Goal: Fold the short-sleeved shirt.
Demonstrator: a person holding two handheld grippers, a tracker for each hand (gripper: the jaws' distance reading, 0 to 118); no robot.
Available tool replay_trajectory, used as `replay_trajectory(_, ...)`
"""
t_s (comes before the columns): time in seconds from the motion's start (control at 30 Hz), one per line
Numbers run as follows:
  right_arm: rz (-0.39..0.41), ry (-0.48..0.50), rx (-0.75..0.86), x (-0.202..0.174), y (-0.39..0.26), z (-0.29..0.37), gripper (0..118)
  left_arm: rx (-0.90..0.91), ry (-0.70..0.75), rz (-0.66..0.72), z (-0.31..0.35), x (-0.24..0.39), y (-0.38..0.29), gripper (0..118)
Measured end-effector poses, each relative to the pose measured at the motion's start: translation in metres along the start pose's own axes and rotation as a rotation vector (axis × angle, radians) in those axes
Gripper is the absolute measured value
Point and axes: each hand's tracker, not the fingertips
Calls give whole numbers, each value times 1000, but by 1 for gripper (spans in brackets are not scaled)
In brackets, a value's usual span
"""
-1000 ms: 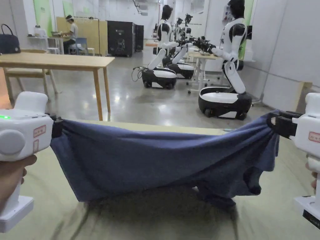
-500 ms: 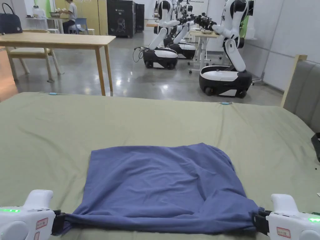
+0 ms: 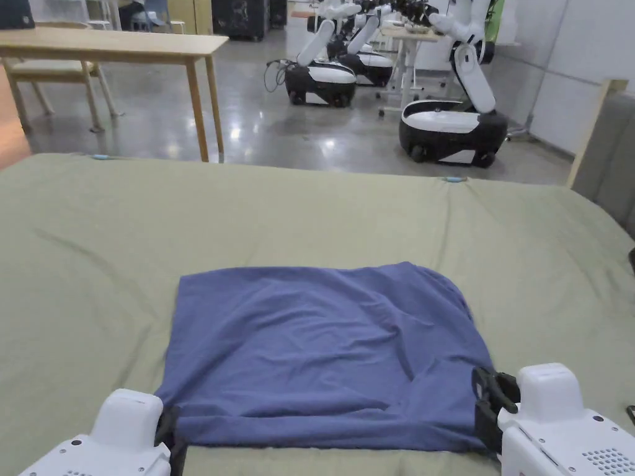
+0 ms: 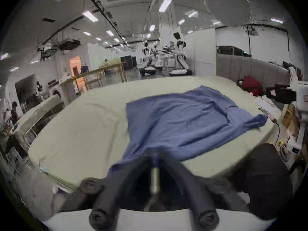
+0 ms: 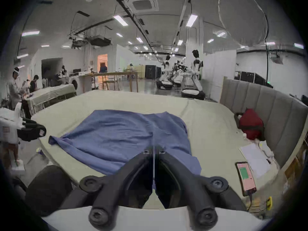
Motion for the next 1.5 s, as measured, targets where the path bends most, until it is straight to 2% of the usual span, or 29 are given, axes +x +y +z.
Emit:
replay_trajectory(0.07,-29,54,-38,3,-2,-3,3,-9,12,-21,-3,-4,-6,0)
replay_trajectory(0.27,-37,32,-99,9,-19,-10,3,-155,50,90,-11,-61,-43,0)
replay_trajectory(0.3,-39,32,-118,11,-23,-13,3,-181,40,93,-14,-69,-48,11)
replay_trajectory(0.33,-39,28,-139,14,-26,-17,3,-190,41,97,-17,-75,-52,51)
replay_trajectory(0.37,-42,24,-151,17,-29,-21,3,-189,42,89,-19,-77,-53,100)
replay_trajectory(0.4,-53,24,-159,20,-31,-24,3,-207,37,83,-23,-80,-54,118)
replay_trajectory(0.43,-72,24,-172,24,-33,-27,3,-248,39,71,-28,-82,-51,115)
replay_trajectory(0.47,-88,15,-180,27,-34,-30,3,-163,25,58,-33,-84,-52,116)
replay_trajectory(0.6,-124,-6,-195,37,-37,-33,3,-185,42,48,-38,-70,-26,116)
replay_trajectory(0.7,-131,-34,-217,47,-41,-33,3,-198,23,23,-78,-84,-30,111)
replay_trajectory(0.73,-134,-50,-224,51,-42,-33,3,-213,17,-13,-89,-83,-30,92)
replay_trajectory(0.77,-142,-62,-231,56,-42,-33,3,-244,14,-50,-97,-82,-29,54)
replay_trajectory(0.8,-147,-75,-236,60,-43,-33,3,-267,25,-61,-105,-87,-31,9)
replay_trajectory(0.83,-148,-93,-239,64,-42,-31,3,-272,30,-67,-110,-86,-28,9)
replay_trajectory(0.87,-147,-115,-235,69,-41,-29,3,-263,16,-59,-113,-85,-27,2)
replay_trajectory(0.93,-170,-161,-194,78,-42,-23,5,-265,-18,-44,-104,-75,-17,3)
replay_trajectory(0.97,-193,-178,-153,82,-43,-19,21,-267,-7,-47,-102,-72,-14,4)
replay_trajectory(1.0,-208,-152,-154,86,-44,-19,55,-264,-5,-47,-100,-70,-12,3)
replay_trajectory(1.03,-214,-119,-196,92,-46,-24,108,-275,-4,-45,-98,-67,-6,3)
replay_trajectory(1.07,-197,-115,-268,92,-48,-31,118,-271,-8,-35,-97,-65,0,3)
replay_trajectory(1.1,-166,-134,-272,90,-50,-34,118,-268,-9,-26,-95,-63,3,3)
replay_trajectory(1.2,-99,-93,-314,85,-59,-54,117,-266,-28,6,-95,-67,8,4)
replay_trajectory(1.23,-84,-64,-347,82,-63,-62,113,-265,-27,5,-95,-65,9,3)
replay_trajectory(1.27,-78,-45,-372,81,-68,-71,101,-270,-26,4,-95,-64,10,4)
replay_trajectory(1.3,-81,-35,-396,81,-74,-78,75,-274,-25,4,-96,-62,11,3)
replay_trajectory(1.33,-84,-46,-432,81,-77,-87,29,-276,-28,10,-99,-67,5,3)
replay_trajectory(1.37,-100,-49,-434,82,-80,-93,17,-281,-28,11,-100,-68,5,3)
replay_trajectory(1.43,-161,-34,-361,83,-79,-88,14,-293,-28,8,-100,-67,9,3)
replay_trajectory(1.5,-143,-48,-297,81,-62,-78,14,-307,-7,-25,-95,-66,14,3)
